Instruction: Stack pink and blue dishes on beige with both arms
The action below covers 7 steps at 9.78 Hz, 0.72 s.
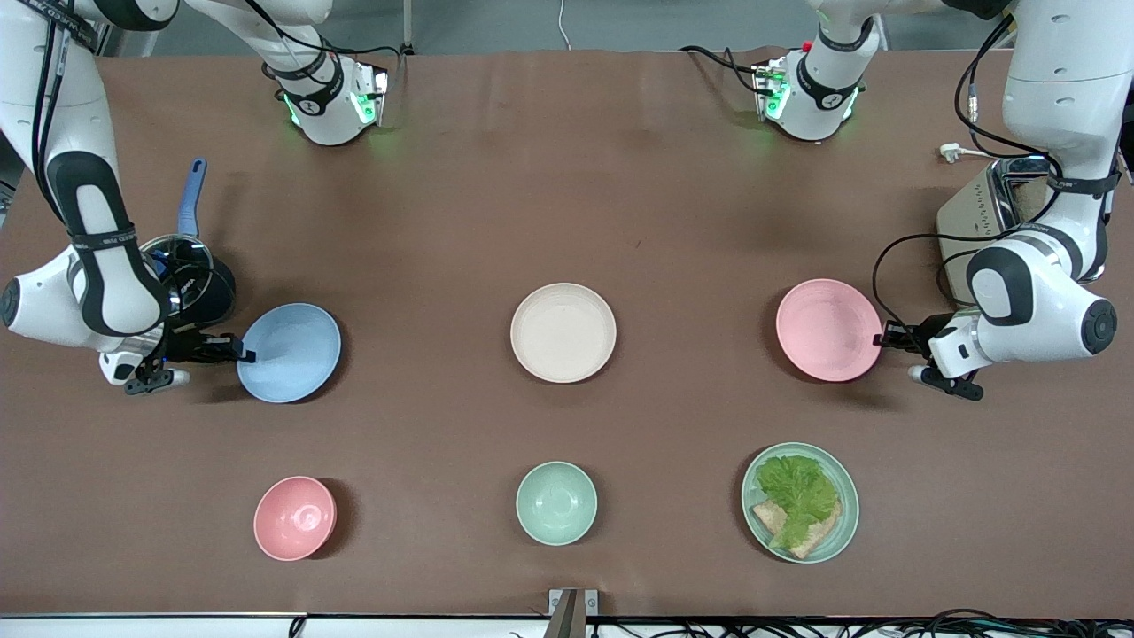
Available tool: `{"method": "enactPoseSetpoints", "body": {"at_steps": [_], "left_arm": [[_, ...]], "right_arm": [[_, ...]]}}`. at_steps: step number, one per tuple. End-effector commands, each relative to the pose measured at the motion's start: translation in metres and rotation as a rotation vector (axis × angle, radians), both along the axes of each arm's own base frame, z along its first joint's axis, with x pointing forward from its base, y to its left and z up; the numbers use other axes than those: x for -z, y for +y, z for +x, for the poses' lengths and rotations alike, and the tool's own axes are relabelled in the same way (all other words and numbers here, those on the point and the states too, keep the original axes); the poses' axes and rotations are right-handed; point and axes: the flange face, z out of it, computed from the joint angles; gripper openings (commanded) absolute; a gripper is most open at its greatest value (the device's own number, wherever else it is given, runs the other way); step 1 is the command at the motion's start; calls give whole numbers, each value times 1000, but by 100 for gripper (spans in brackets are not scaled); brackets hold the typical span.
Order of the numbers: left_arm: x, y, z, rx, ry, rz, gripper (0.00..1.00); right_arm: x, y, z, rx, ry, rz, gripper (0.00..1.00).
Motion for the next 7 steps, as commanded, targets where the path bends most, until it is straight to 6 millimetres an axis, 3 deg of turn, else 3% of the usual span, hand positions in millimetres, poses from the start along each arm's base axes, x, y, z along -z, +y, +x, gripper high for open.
{"method": "enactPoseSetpoints", "body": {"at_steps": [1,3,4,5,7], "left_arm": [[-66,-52,7,11,-56,-49,0],[-119,-139,8,-57,-49,-60,0],[-136,-198,0,-87,-27,-67,0],[-149,-257,-5,-137,-1,-77,1],[-162,-339,-13,-189,41,-104,1]], "right_arm": [[-7,-9,3,19,-10,14,1],[-45,-25,18,34,46,66,1],[-73,-23,26,53,71,59,1],[-112,-19,35,91,105,1,1],[-177,8,57,116,189,-29,1]]}}
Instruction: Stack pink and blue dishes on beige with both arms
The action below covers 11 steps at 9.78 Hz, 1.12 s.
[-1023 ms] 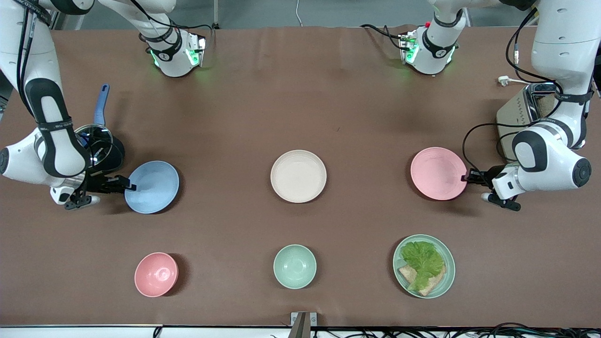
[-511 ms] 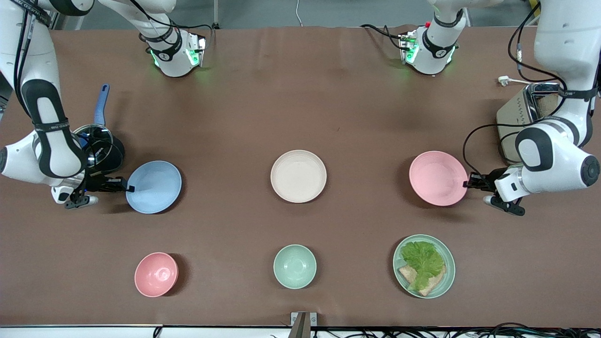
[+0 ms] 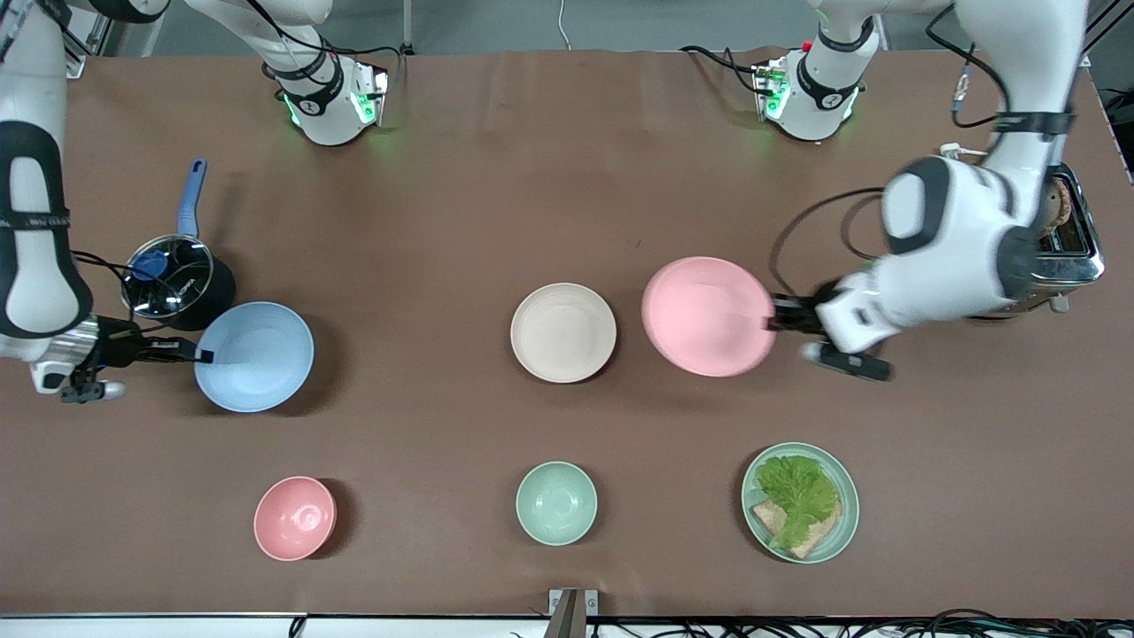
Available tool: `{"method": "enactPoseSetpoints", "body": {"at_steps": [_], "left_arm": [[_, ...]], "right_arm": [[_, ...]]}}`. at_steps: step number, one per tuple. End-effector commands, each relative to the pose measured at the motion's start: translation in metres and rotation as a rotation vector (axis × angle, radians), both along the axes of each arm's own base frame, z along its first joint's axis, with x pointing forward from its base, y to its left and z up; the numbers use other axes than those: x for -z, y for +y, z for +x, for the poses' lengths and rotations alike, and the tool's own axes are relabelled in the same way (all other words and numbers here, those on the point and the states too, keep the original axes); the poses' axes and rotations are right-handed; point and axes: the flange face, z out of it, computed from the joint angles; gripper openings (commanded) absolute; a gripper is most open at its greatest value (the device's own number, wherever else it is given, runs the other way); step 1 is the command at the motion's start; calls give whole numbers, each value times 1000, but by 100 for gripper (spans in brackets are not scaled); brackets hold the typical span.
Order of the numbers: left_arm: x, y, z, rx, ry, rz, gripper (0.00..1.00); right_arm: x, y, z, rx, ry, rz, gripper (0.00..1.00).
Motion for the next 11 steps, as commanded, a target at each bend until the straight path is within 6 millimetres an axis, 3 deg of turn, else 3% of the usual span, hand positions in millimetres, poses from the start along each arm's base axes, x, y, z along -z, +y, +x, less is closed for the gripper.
{"method": "enactPoseSetpoints", "body": {"at_steps": [1,2,3,4,5,7,8,9,10,11], "left_arm": [[28,-63,-7,-21,67,-5,3],[65,-100,-19,-25,85,19,4],[104,-125,-24,-56,61,64,4],[134,-141,-31,-78,65,101,4],[155,-164,-43,-71,60,132,4],[173,-187,-56,-76,57,178,7],[183,-197,-65,-74,67,190,12],[180,-204,-59,-84,59,177,24],[178,-201,-53,-97,57,173,71],[170,-198,-45,-105,40,167,100]], "right_arm": [[-71,35,20,44,76,-17,1],[-89,58,27,74,117,-31,1],[-112,90,29,80,123,-67,1],[-120,122,30,87,141,-97,1],[-126,149,30,107,156,-95,1],[-124,180,30,108,168,-88,1],[-117,202,29,102,166,-84,1],[-110,214,27,103,167,-84,1],[-103,230,25,99,171,-82,1],[-96,250,21,98,167,-79,1]]}}
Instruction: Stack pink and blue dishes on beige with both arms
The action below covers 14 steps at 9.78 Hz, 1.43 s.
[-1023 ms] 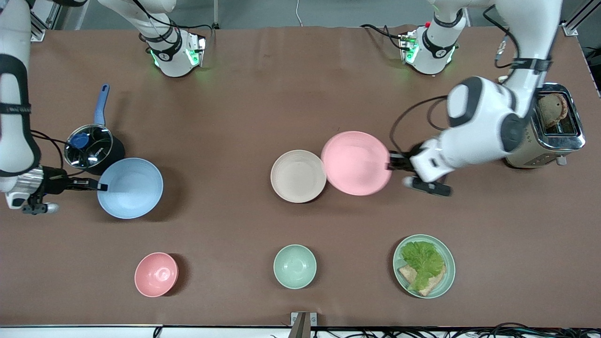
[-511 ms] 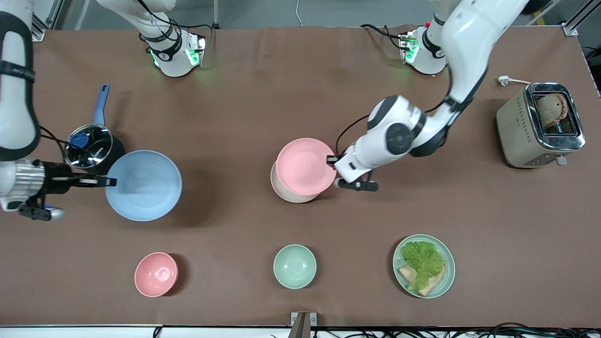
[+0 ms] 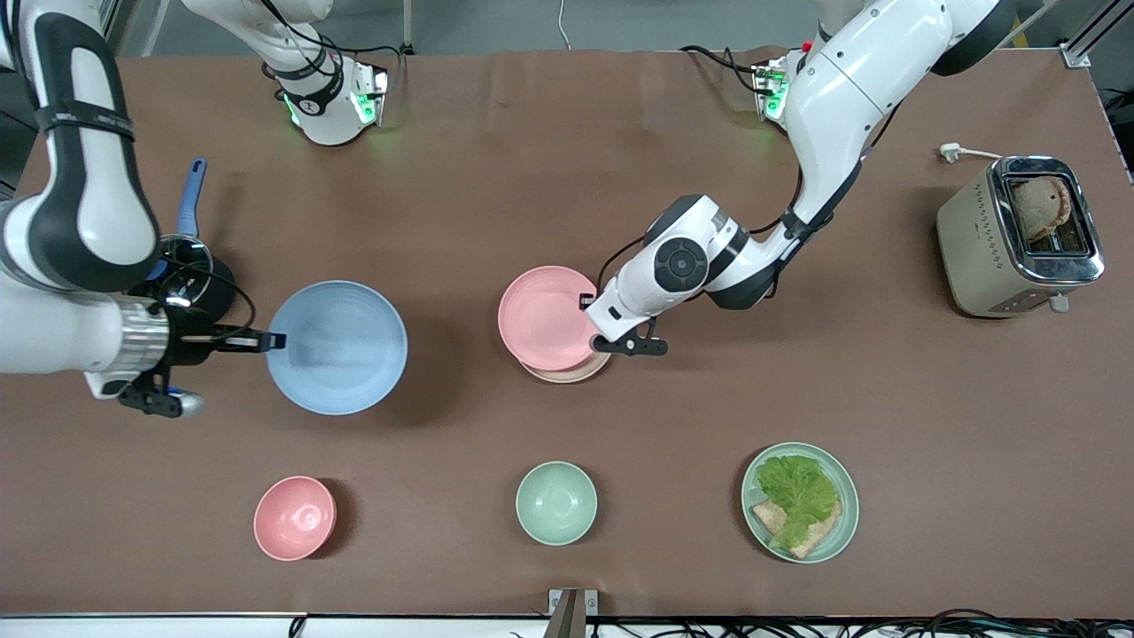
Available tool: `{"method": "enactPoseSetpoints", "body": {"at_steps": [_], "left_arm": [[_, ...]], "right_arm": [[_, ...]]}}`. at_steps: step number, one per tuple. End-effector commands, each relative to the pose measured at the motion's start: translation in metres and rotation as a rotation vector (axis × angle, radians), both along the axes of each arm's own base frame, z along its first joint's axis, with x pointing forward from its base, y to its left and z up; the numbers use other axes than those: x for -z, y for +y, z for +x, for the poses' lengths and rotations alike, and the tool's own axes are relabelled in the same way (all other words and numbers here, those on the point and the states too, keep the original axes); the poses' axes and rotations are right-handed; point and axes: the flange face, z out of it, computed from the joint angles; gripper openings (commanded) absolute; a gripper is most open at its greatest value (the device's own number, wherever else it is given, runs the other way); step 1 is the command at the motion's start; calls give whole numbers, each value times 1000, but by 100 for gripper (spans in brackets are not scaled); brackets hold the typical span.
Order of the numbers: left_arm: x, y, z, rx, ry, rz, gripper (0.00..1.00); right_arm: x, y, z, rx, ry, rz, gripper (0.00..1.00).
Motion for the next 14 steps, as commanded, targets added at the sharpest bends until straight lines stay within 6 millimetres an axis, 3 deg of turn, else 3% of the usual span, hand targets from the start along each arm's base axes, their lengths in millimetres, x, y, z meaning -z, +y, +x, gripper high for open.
{"method": "enactPoseSetpoints", "body": {"at_steps": [1,2,4,5,7,8,9,12,14], "left_arm": [[-1,15,23,-24,-23,5,100],[-25,27,35,-36,-56,3,100],[-115,54,46,-51,-127,52,100],[-153,84,52,-77,-150,123,100],[-213,150,73,-121,-222,177,100],[-241,178,76,-120,-235,159,100],[-267,219,82,-112,-257,177,100],[-342,306,60,9,-285,250,100],[-385,342,29,15,-269,275,100]], "right_arm": [[6,34,-13,11,-11,-14,1],[13,49,-15,19,-22,-13,1],[23,99,-32,32,-19,-9,1],[26,131,-50,37,-17,-9,1],[50,177,-92,-3,-19,-17,2],[70,191,-108,-14,-30,-20,2],[85,201,-119,-18,-48,-20,2],[120,234,-134,-28,-92,15,4],[137,252,-138,-28,-112,42,4]]}}
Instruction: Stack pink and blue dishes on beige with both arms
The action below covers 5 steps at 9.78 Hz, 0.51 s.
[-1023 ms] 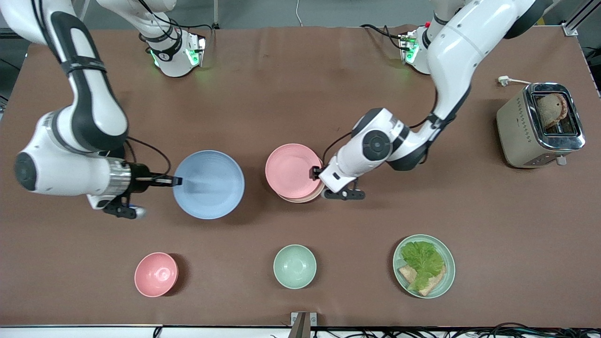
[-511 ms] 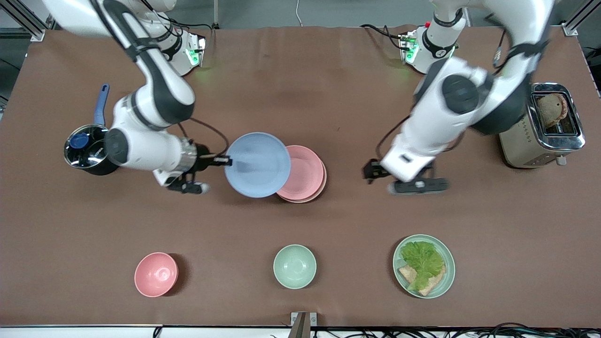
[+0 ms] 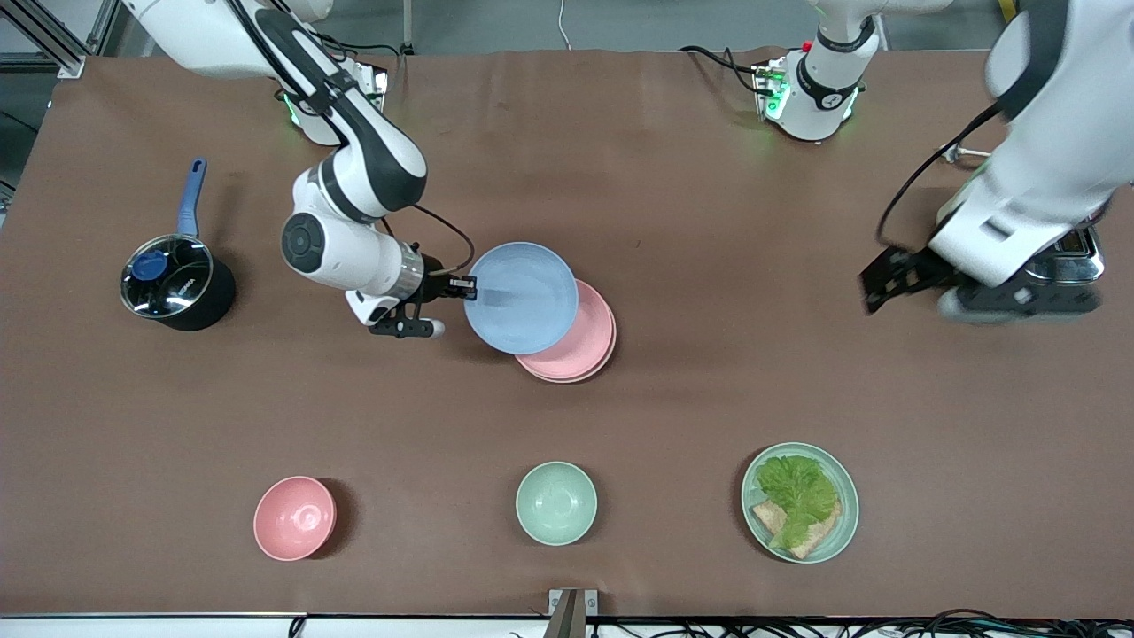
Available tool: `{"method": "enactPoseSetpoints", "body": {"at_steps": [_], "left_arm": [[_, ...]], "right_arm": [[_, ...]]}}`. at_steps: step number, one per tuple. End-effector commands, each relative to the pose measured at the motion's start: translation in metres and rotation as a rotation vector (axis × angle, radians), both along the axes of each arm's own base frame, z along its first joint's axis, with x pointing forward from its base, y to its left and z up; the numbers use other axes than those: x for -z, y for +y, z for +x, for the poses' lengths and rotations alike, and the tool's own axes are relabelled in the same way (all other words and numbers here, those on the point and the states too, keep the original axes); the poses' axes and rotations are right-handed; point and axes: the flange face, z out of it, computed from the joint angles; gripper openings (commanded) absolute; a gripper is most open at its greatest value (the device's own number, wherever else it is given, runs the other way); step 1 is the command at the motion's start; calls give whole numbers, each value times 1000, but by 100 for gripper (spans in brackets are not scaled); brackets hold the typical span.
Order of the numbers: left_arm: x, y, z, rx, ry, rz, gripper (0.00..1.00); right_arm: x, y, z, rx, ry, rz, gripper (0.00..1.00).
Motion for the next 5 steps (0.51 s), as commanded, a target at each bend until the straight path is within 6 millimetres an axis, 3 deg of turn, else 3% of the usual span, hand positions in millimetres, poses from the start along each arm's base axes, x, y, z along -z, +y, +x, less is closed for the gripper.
{"method": "enactPoseSetpoints", "body": {"at_steps": [1,2,3,5], "left_arm": [[-22,29,-38,1,35,14,100],[-38,53,-46,18,18,18,100],[-48,66,-47,53,1,20,100],[-80,77,-33,29,15,4,100]], "right_arm": [[21,17,-6,9,-18,26,5],[28,23,-8,8,-20,32,5],[32,28,-10,10,-32,38,5],[49,38,-12,22,-55,55,7]]}}
